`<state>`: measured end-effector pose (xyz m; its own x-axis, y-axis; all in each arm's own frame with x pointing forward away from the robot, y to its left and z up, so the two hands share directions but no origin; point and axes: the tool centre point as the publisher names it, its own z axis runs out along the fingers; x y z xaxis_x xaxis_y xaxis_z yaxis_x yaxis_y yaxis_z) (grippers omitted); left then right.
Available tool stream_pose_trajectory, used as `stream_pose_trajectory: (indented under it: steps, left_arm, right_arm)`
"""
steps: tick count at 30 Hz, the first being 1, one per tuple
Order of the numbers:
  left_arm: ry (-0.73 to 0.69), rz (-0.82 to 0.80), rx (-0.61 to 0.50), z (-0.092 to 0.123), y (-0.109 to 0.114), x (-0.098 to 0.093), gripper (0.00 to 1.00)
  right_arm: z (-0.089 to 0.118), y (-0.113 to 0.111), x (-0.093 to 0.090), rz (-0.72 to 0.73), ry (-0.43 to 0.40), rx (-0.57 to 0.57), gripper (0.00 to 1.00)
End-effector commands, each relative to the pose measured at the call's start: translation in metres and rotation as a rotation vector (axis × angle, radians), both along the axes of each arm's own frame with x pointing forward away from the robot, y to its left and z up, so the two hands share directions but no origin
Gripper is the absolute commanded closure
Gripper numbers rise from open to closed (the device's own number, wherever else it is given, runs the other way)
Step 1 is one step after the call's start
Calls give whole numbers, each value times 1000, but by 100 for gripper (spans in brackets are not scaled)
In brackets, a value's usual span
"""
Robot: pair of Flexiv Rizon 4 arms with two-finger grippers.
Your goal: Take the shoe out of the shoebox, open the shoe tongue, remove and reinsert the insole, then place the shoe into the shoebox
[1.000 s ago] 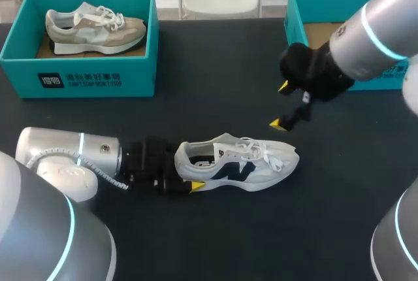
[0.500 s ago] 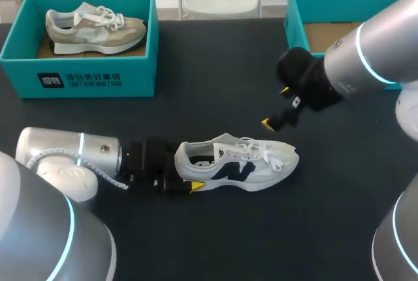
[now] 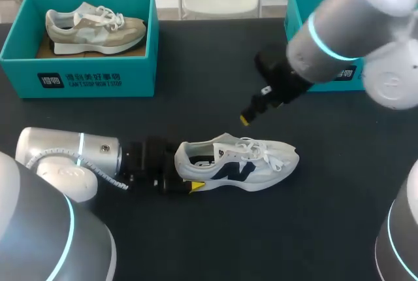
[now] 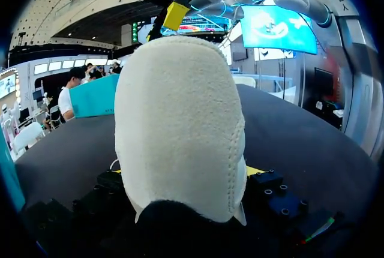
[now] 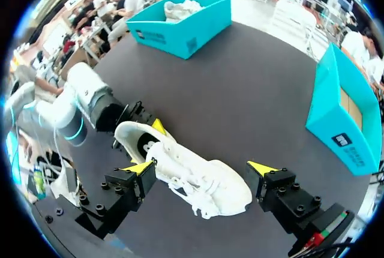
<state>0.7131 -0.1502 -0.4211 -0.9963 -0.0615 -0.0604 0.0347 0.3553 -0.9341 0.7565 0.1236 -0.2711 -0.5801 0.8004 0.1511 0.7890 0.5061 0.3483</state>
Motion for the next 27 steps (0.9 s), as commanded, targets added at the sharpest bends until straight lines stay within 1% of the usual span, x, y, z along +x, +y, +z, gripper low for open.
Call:
stream_pose_trajectory:
  steps: [1,16,17,18,21,23,26,27]
  left_arm:
    - [0,-1,4,-4,-3,2,100]
    - [0,-1,4,-4,-3,2,100]
    - [0,-1,4,-4,-3,2,100]
    - [0,-1,4,-4,-3,2,100]
    - [0,-1,4,-4,-3,2,100]
    - [0,-1,4,-4,-3,2,100]
    - [0,-1,4,-4,-3,2,100]
    - [0,-1,4,-4,-3,2,100]
  right_arm:
    - [-4,29,6,-228,16,-157,0]
    - [-4,29,6,-228,16,-157,0]
    - [-9,29,6,-280,18,-139,0]
    - [-13,31,5,-322,39,-135,0]
    - [-20,41,0,-411,64,-151,0]
    - [-22,47,-6,-475,86,-170,0]
    - [-24,55,-17,-566,86,-181,0]
    - [-26,59,-21,-574,100,-180,0]
